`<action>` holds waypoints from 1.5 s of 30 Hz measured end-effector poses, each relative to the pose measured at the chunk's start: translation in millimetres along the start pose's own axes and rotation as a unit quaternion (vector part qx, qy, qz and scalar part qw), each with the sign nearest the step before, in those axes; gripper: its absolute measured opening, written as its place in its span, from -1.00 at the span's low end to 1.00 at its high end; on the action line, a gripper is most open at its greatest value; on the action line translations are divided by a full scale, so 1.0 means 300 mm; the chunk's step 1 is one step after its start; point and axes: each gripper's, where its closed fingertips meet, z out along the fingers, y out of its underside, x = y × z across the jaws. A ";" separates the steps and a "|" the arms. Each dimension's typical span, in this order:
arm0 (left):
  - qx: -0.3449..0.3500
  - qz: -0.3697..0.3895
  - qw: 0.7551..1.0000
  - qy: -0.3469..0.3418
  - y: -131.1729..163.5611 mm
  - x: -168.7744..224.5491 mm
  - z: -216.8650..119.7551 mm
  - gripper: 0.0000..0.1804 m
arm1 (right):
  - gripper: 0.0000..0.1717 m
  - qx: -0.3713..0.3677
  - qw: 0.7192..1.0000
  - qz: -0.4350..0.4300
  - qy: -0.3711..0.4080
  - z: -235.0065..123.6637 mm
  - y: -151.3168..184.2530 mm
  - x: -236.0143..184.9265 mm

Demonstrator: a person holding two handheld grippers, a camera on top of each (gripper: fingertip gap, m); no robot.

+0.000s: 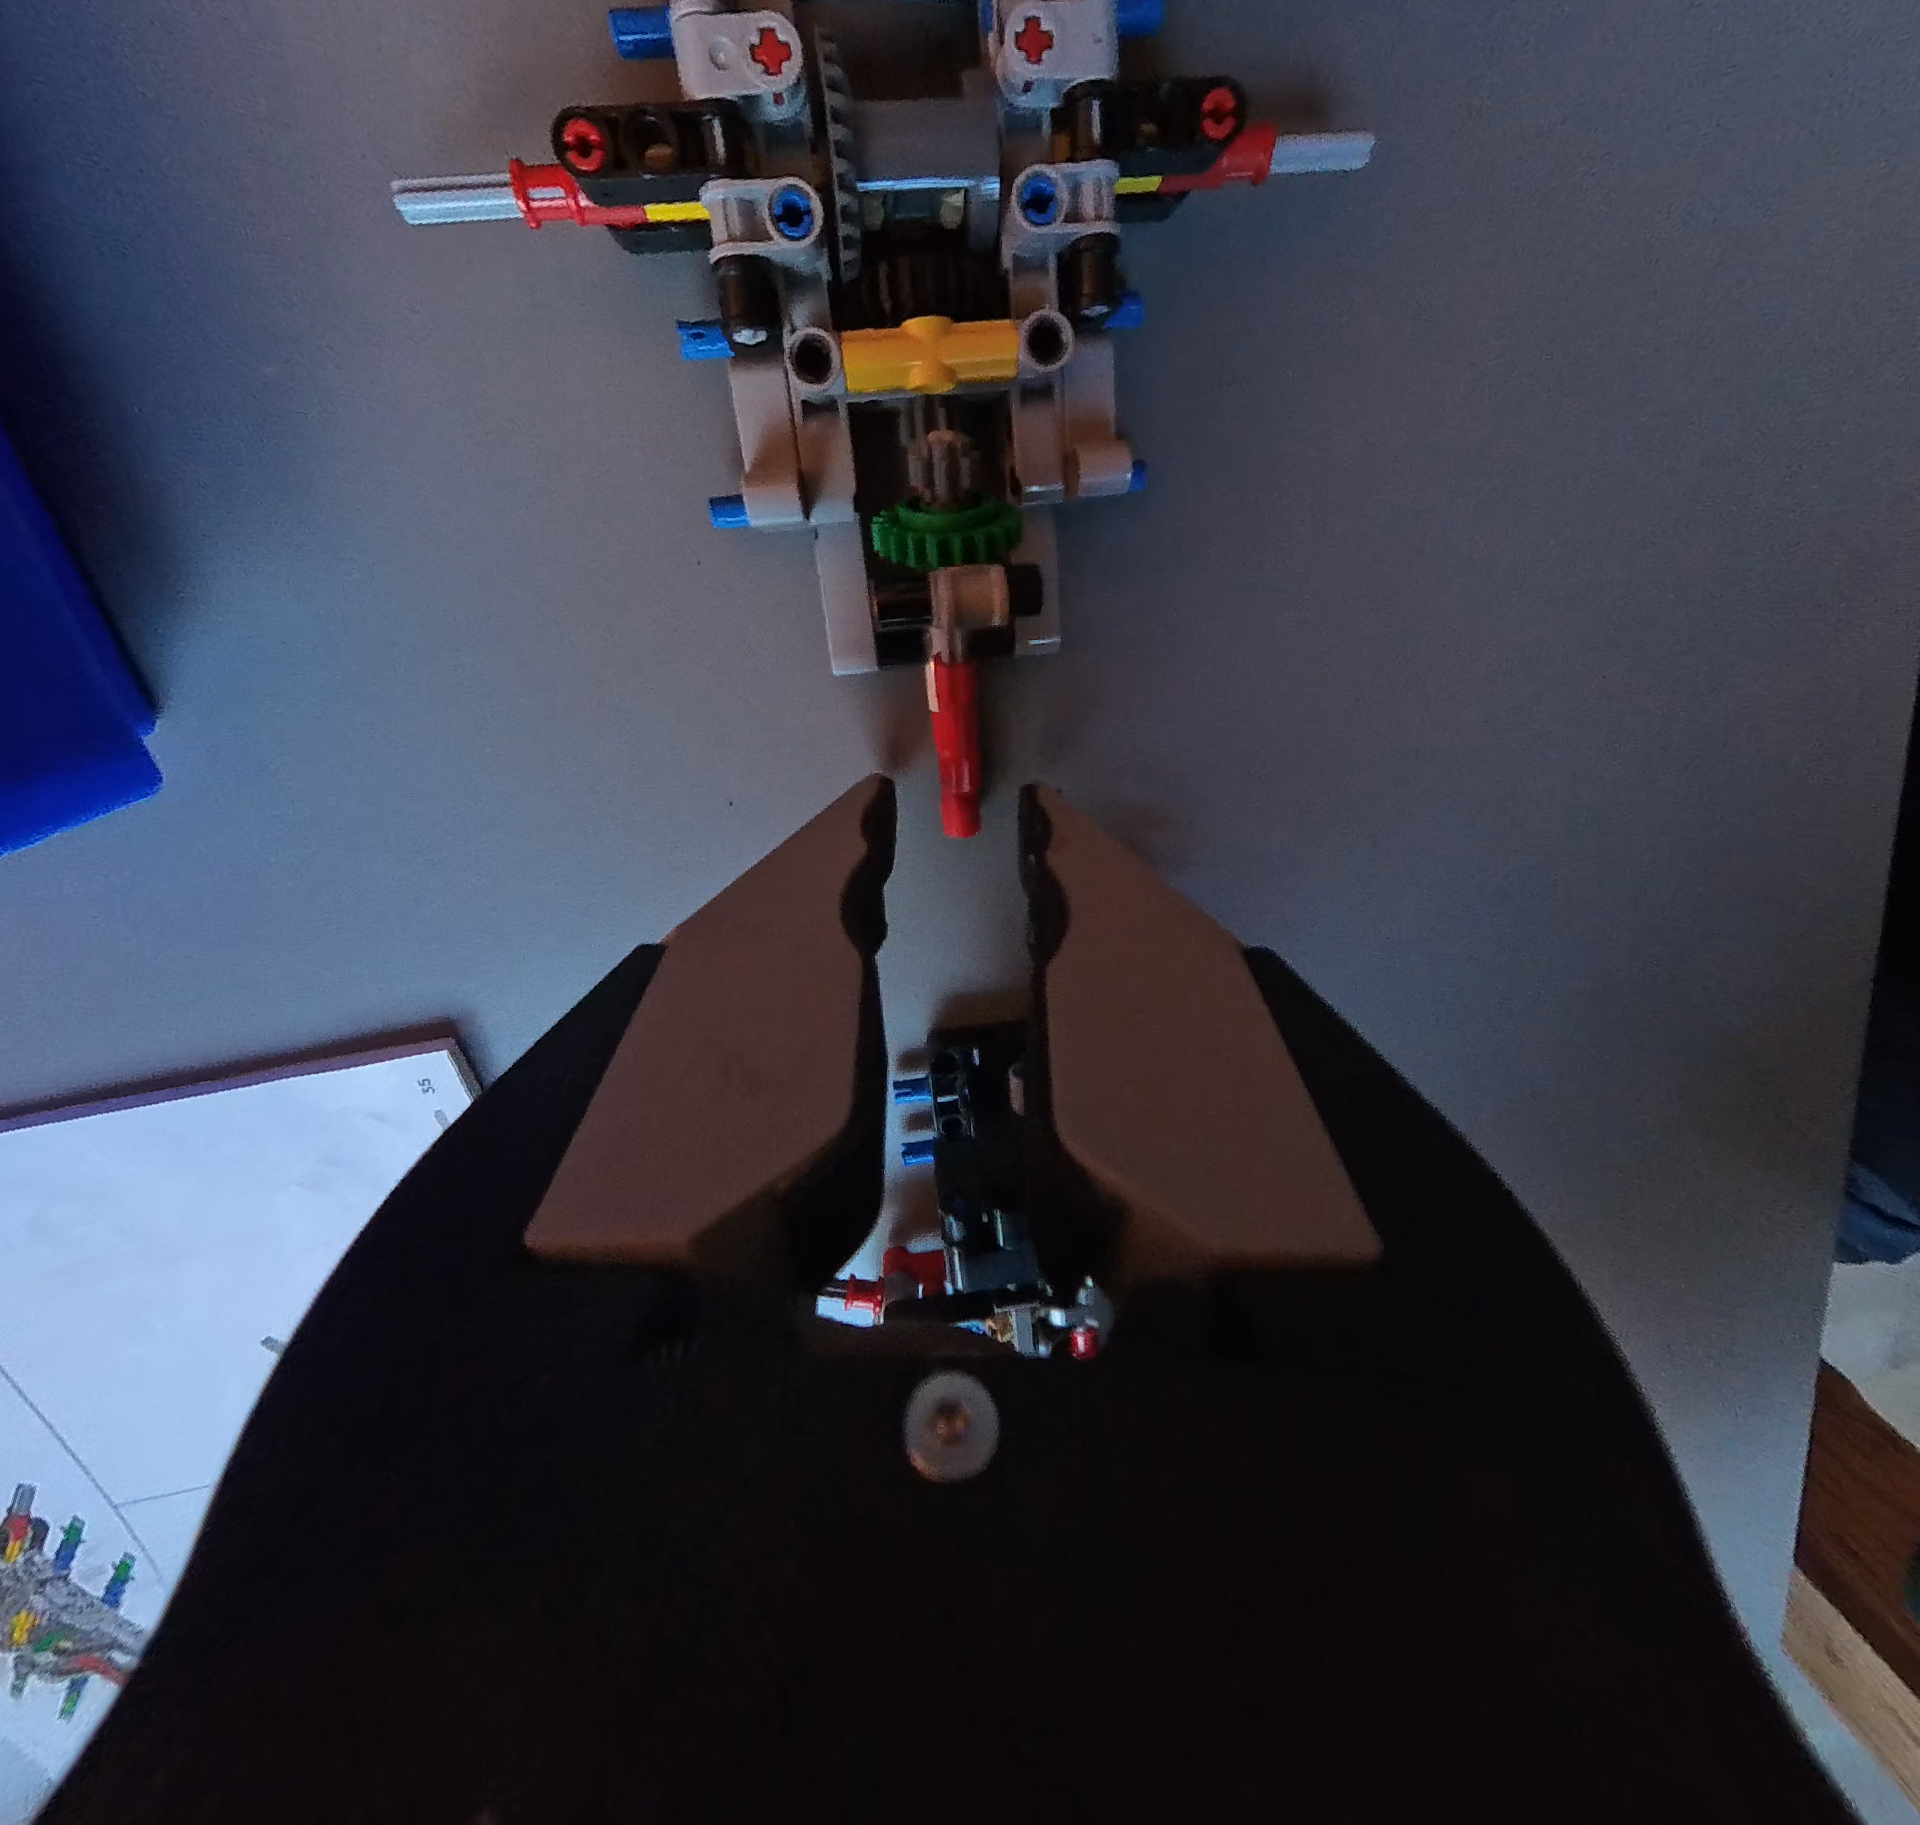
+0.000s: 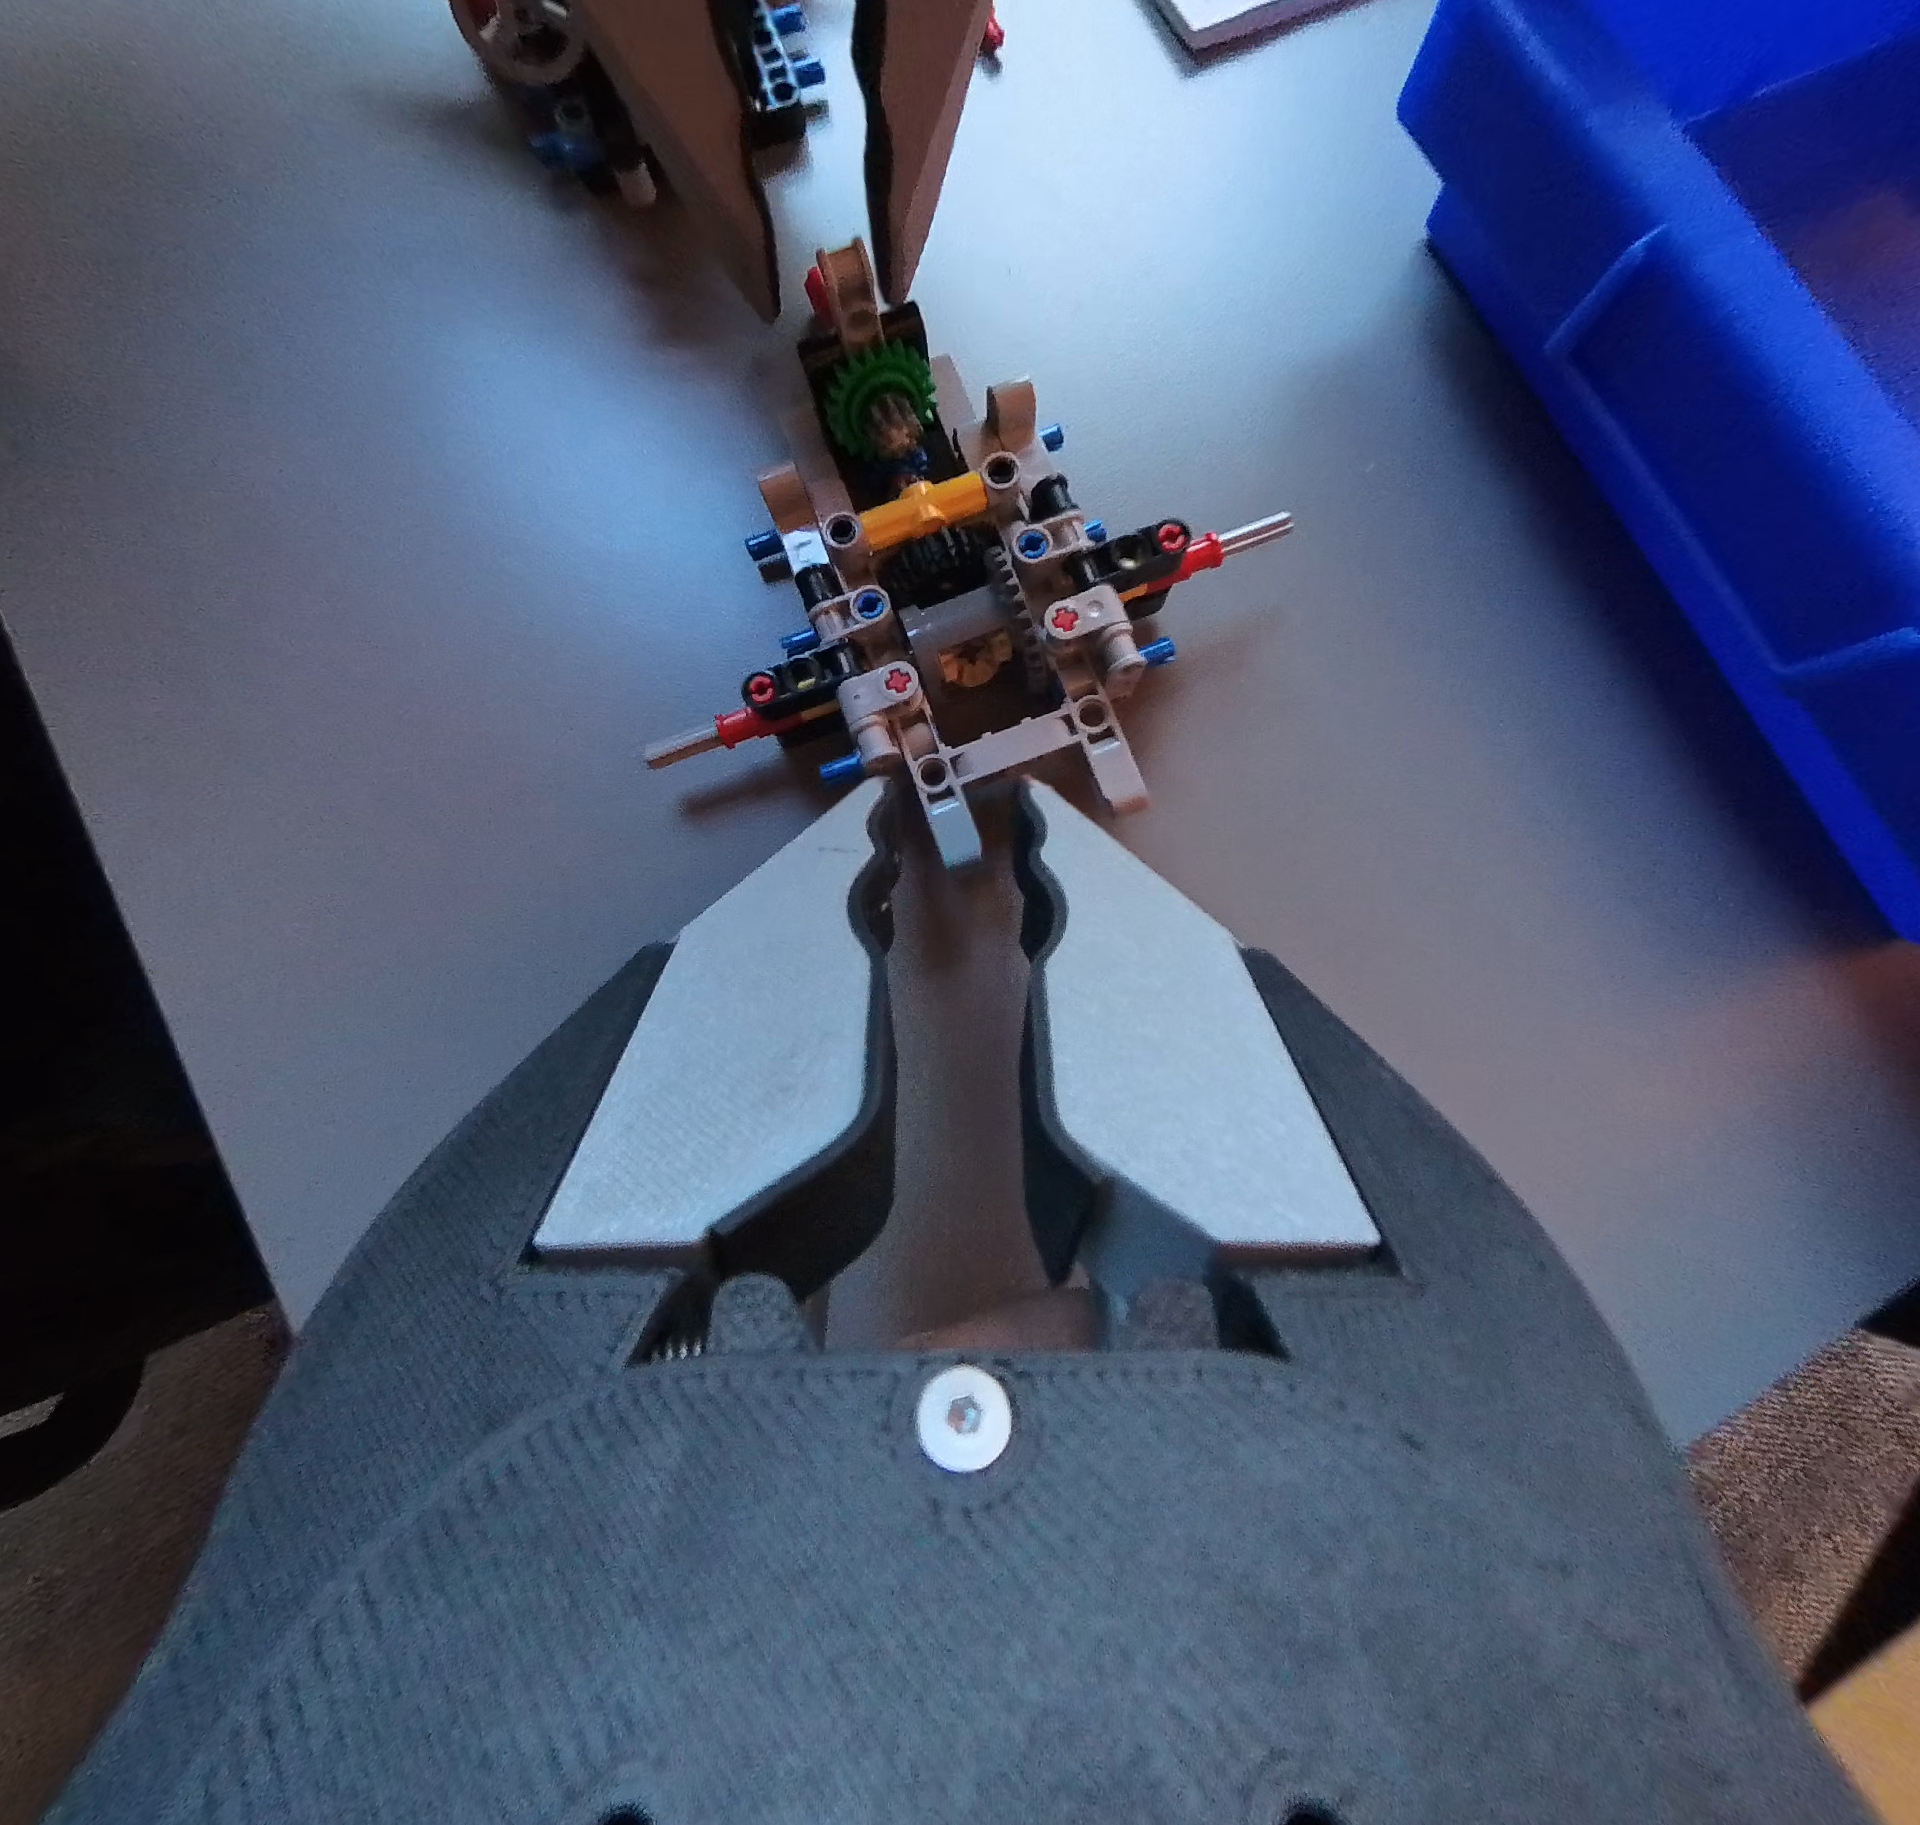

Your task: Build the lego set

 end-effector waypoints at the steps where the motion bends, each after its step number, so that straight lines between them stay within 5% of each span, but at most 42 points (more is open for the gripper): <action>1: 0.008 -0.003 1.000 0.000 -0.005 -0.001 -0.003 -0.78 | -0.79 -0.001 1.000 -0.003 0.008 -0.008 -0.007 0.006; 11: 0.032 0.001 0.999 0.006 -0.025 0.016 -0.002 -0.83 | -0.91 0.019 0.996 -0.082 0.025 0.085 -0.190 -0.033; 45: 0.071 -0.010 0.997 0.008 -0.040 0.025 -0.026 -0.96 | -0.94 0.020 0.995 -0.100 0.000 0.152 -0.170 -0.030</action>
